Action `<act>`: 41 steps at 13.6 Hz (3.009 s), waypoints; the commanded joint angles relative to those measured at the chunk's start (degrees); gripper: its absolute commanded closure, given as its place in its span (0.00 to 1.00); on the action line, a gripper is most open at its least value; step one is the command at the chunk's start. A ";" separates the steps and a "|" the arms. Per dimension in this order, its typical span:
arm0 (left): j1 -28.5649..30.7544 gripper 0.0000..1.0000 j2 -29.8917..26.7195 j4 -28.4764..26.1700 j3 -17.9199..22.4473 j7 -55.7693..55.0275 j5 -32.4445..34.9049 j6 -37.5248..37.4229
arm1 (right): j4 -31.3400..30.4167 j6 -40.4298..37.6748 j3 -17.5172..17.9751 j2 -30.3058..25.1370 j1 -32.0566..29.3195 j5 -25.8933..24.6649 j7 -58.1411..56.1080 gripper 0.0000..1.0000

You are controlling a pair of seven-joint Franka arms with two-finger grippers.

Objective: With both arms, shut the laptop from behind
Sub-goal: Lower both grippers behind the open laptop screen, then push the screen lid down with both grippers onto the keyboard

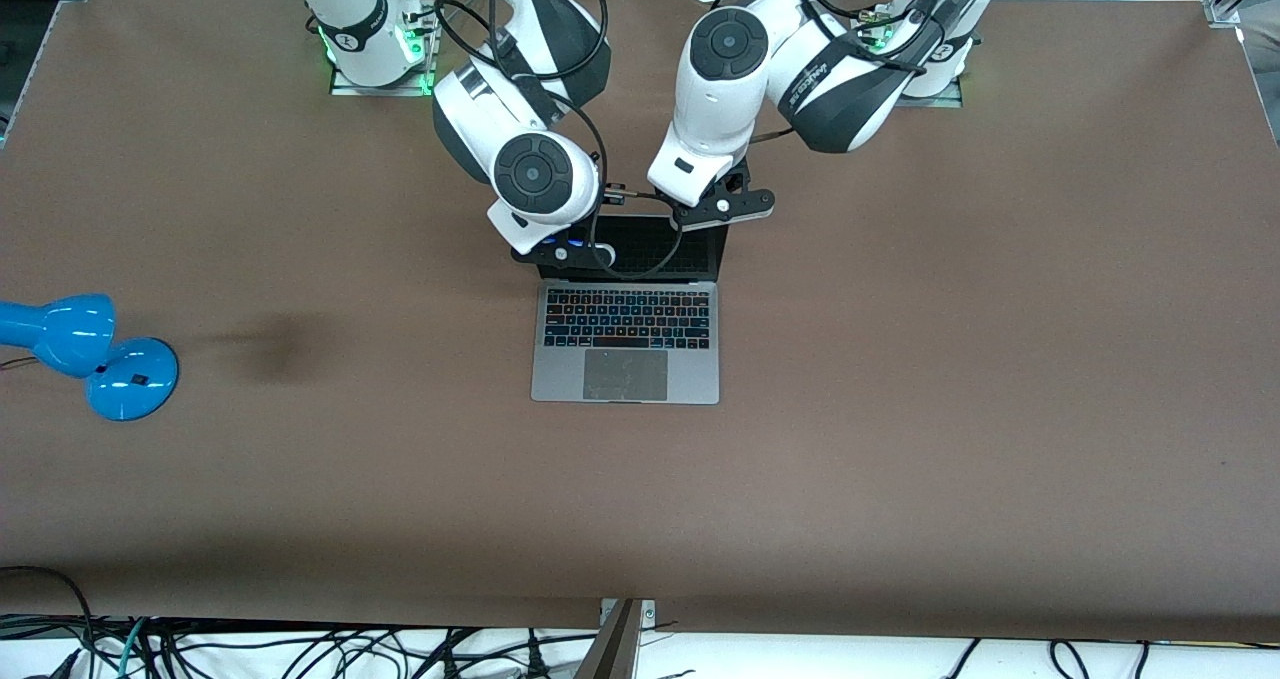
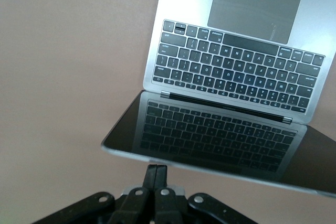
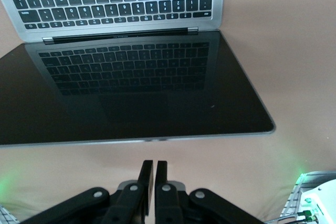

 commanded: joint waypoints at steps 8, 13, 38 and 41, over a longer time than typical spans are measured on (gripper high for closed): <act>1.22 1.00 0.46 -4.26 -0.49 1.30 2.57 5.88 | -0.10 6.46 0.38 1.28 -0.29 0.25 -0.14 0.91; 1.58 1.00 1.16 -3.56 0.83 1.48 2.66 7.72 | -0.10 9.36 0.29 1.37 -0.46 -0.19 -1.54 0.91; 1.05 1.00 16.72 12.52 3.20 -0.98 13.38 7.81 | -0.19 23.69 -1.55 5.23 -2.84 -3.27 -12.00 0.91; 0.87 1.00 18.04 13.92 3.73 -0.98 13.65 7.81 | -0.10 23.87 -2.87 5.67 -2.84 -3.18 -15.25 0.91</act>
